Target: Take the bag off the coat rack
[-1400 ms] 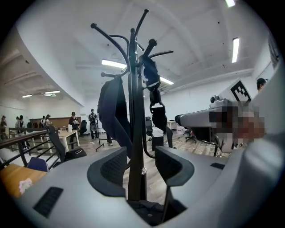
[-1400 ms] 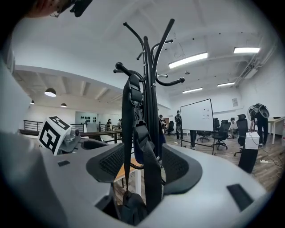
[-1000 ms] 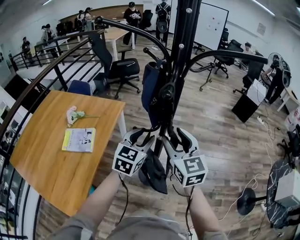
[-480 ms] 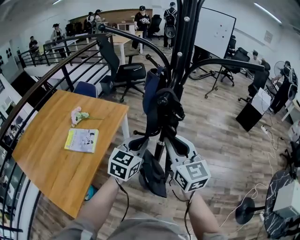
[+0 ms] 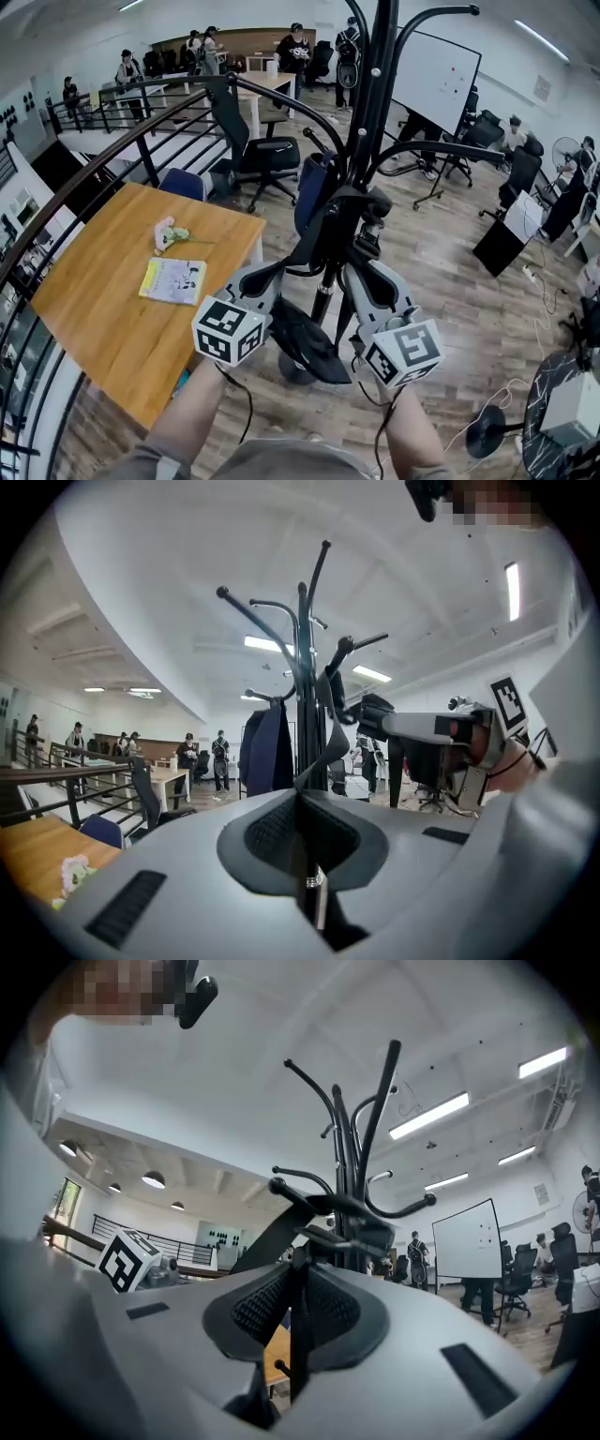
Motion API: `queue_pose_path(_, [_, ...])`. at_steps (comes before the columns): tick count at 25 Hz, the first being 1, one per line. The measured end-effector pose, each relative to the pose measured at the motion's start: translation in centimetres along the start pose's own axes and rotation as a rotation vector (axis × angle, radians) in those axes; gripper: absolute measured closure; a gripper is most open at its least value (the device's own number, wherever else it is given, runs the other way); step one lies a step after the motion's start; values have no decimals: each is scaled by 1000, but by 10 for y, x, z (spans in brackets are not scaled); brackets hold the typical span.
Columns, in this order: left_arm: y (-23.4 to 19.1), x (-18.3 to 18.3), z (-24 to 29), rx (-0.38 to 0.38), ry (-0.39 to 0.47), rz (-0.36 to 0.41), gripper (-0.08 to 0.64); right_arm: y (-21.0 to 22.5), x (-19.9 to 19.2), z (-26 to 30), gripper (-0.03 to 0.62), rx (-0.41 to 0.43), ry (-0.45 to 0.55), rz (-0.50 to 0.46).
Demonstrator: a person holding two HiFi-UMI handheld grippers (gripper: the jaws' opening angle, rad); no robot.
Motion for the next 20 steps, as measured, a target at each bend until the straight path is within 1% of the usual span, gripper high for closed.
queue_pose_path(5, [9, 43, -27, 3, 106, 7, 545, -3, 45, -7, 523, 12, 95, -48])
queue_pose_path(11, [25, 91, -59, -21, 207, 23, 545, -8, 91, -16, 522, 23, 181, -82])
queue_pose_path(13, [28, 105, -69, -30, 242, 14, 545, -9, 103, -19, 523, 27, 208, -95])
queue_pose_path(16, [32, 120, -82, -27, 294, 6, 545, -9, 118, -22, 523, 39, 246, -110])
queue_pose_path(20, [36, 130, -105, -8, 349, -24, 545, -14, 130, -27, 523, 84, 281, -120])
Point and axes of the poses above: the fingertips, and each gripper's own axes: z forward along the fingers, y to its right, x out of its top, the point moved 10 cm from there along -z, backward along the fingers, and after that the axes turned 10 degrees about -z, right-handed, at the moved point
